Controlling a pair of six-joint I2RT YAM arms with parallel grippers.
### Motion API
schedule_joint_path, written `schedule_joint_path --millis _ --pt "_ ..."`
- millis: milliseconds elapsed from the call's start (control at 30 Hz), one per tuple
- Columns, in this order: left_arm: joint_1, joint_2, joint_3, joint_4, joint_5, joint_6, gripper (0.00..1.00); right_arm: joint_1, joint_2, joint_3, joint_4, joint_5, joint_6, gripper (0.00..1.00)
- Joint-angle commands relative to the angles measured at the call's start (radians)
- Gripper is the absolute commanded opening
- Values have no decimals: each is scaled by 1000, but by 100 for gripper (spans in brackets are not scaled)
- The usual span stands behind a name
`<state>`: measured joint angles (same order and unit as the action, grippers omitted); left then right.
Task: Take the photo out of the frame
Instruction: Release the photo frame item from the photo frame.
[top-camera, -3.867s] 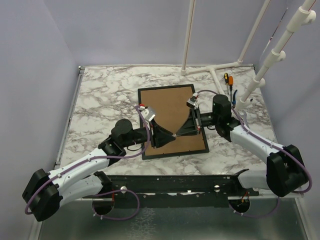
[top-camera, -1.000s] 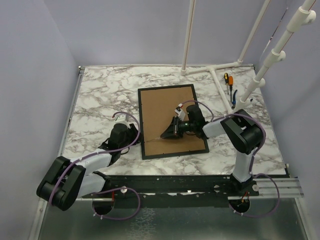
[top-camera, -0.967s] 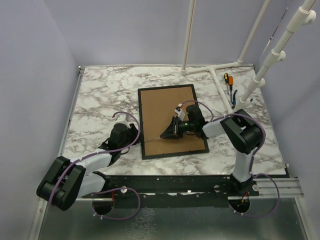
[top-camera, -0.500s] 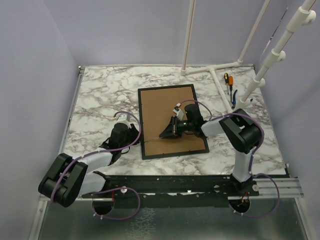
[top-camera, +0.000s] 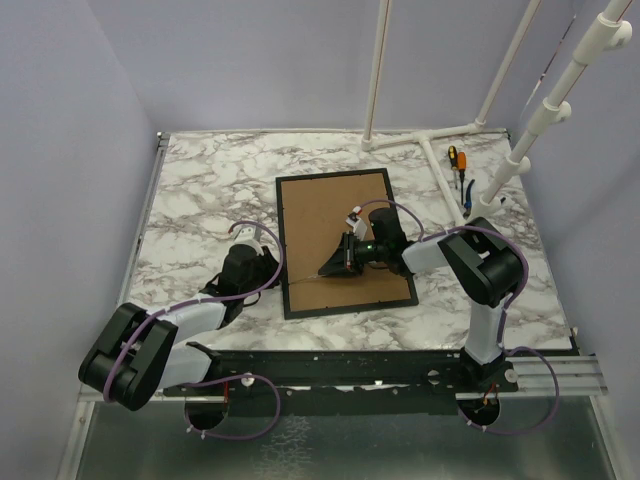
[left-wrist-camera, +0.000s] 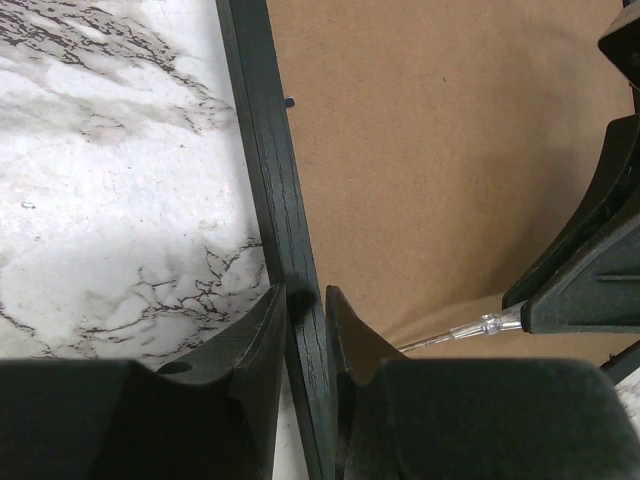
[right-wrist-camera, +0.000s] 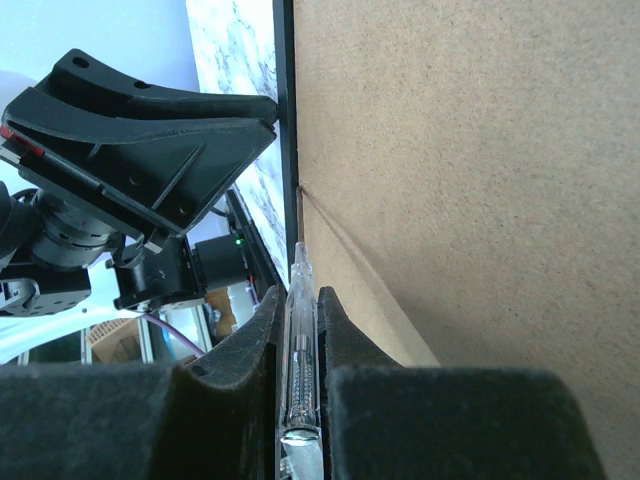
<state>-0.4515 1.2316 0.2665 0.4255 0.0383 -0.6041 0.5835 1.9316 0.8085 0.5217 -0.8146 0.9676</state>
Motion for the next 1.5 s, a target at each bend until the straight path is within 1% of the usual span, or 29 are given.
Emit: schedule_joint_path --millis 0,533,633,767,867,1000,1167,1333,1467 --pt "6 16 18 24 22 15 23 10 20 -9 -77 1 -36 0" --pt "6 55 31 34 52 20 19 26 19 -8 -82 7 -34 1" --pt "5 56 31 36 55 20 19 26 0 -9 -114 24 -52 0" --pt "6 66 28 45 70 17 19 21 -42 -4 -196 59 -92 0" --pt "4 97 30 68 95 9 19 3 -73 -17 -231 68 -101 1" --pt "4 167 56 88 136 -1 15 -34 -112 -44 -248 62 -115 0" --pt "-7 228 93 109 155 -8 14 -56 -131 -45 -304 49 -151 1" --pt "-12 238 102 110 142 12 15 -86 -130 -64 -296 37 -151 1" --pt "-13 242 99 111 147 17 16 -93 -102 -41 -275 5 -145 0"
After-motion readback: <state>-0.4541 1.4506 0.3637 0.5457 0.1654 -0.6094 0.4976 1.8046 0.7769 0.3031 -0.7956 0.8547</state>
